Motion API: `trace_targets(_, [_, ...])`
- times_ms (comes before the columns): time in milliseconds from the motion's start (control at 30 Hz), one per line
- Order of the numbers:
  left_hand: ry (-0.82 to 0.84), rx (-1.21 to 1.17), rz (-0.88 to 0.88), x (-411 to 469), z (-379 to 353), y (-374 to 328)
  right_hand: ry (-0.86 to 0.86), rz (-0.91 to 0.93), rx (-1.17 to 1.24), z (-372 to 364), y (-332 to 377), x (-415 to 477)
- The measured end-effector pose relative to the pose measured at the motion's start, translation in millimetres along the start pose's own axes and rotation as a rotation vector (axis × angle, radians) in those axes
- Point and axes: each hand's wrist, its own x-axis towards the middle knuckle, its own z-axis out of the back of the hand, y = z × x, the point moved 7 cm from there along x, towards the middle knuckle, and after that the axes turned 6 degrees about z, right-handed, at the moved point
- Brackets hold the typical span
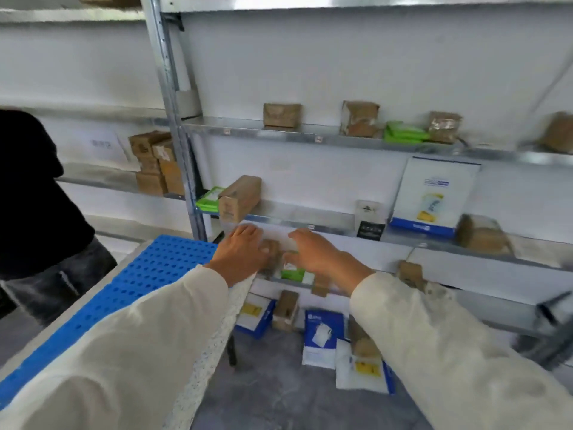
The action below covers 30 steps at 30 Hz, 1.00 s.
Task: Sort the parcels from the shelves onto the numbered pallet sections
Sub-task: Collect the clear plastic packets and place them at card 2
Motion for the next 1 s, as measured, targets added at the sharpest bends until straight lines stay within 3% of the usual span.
trace_targets(333, [-0.012,0.004,-0.42,6.2,-31.9,-244.2,-0.204,-0.368,-0.014,68.7,-157.3,-161.3])
trace_targets(533, [-0.032,-0.071,-0.628,-1.7,-49.5,-354.8,-0.217,-0.53,-0.034,84.9,-231.9,-236.9])
trace_targets(767, [0.004,-0.113,-0.77,15.9,-84.6,-457.6,-0.256,-0.689,-0.063,112.6,-321.0,-295.0])
trace_targets(1000, [0.008,-0.154,-0.805,89.5,-125.3,-539.4,-0.284,-0.722,-0.063,147.8,-419.6,-291.0])
